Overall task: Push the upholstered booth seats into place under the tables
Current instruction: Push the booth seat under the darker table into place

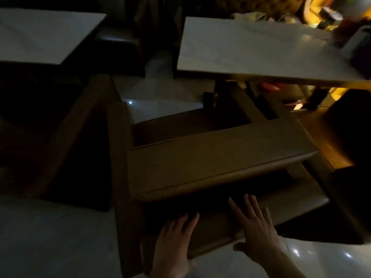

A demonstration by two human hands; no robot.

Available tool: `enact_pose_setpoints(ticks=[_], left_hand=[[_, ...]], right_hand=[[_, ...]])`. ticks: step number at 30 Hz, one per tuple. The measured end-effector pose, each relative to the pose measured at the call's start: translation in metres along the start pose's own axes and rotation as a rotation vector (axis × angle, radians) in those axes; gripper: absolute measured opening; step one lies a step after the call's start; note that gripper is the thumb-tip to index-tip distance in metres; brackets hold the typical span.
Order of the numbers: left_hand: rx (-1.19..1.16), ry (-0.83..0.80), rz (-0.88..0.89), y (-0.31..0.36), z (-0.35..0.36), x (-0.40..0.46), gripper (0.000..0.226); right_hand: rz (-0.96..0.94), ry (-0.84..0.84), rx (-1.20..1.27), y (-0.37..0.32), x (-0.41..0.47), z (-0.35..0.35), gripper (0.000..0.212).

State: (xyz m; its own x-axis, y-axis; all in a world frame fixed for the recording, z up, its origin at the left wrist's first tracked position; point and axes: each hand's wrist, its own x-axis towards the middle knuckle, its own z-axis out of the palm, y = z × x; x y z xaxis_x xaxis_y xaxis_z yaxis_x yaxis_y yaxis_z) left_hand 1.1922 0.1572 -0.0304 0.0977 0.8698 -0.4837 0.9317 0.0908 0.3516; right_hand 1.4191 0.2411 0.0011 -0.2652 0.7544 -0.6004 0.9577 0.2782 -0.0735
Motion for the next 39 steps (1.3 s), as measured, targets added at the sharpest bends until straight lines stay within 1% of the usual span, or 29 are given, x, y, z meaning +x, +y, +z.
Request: enact_pose_setpoints(ticks=[2, 5, 8, 11, 14, 18, 22, 25, 31, 37, 39], left_hand=[[-0.008, -0.022, 0.007, -0.007, 0.000, 0.007, 0.118], [-0.023, -0.071, 0.059, -0.013, -0.004, 0.015, 0.113], [-0.044, -0.111, 0.101, -0.019, -0.005, 0.020, 0.112], [-0.059, -0.105, 0.135, -0.024, -0.002, 0.022, 0.111], [-0.066, -0.086, 0.167, -0.026, -0.005, 0.023, 0.110], [-0.056, -0.058, 0.188, -0.036, -0.013, 0.032, 0.107], [-0.021, -0.009, 0.176, -0.052, -0.026, 0.046, 0.110], [0.022, 0.058, 0.175, -0.070, -0.042, 0.062, 0.113], [0.098, 0.120, 0.121, -0.125, -0.074, 0.068, 0.118], [0.150, 0.214, 0.057, -0.168, -0.095, 0.064, 0.115], [0.161, 0.219, 0.057, -0.180, -0.097, 0.066, 0.114]], right_hand=[[-0.031, -0.025, -0.036, -0.005, 0.012, 0.004, 0.124], [-0.020, -0.048, -0.104, -0.009, 0.021, 0.006, 0.125], [-0.009, -0.087, -0.148, -0.012, 0.022, 0.001, 0.126], [0.002, -0.124, -0.162, -0.014, 0.023, -0.003, 0.125], [0.015, -0.123, -0.130, -0.015, 0.026, -0.003, 0.124], [0.026, -0.067, -0.126, -0.019, 0.034, -0.002, 0.125], [0.003, 0.032, -0.130, -0.027, 0.051, -0.008, 0.126], [0.005, 0.097, -0.129, -0.040, 0.068, -0.017, 0.125], [0.003, 0.136, -0.144, -0.094, 0.093, -0.027, 0.123], [0.034, 0.186, -0.143, -0.149, 0.112, -0.029, 0.120], [0.037, 0.210, -0.168, -0.159, 0.117, -0.028, 0.119]])
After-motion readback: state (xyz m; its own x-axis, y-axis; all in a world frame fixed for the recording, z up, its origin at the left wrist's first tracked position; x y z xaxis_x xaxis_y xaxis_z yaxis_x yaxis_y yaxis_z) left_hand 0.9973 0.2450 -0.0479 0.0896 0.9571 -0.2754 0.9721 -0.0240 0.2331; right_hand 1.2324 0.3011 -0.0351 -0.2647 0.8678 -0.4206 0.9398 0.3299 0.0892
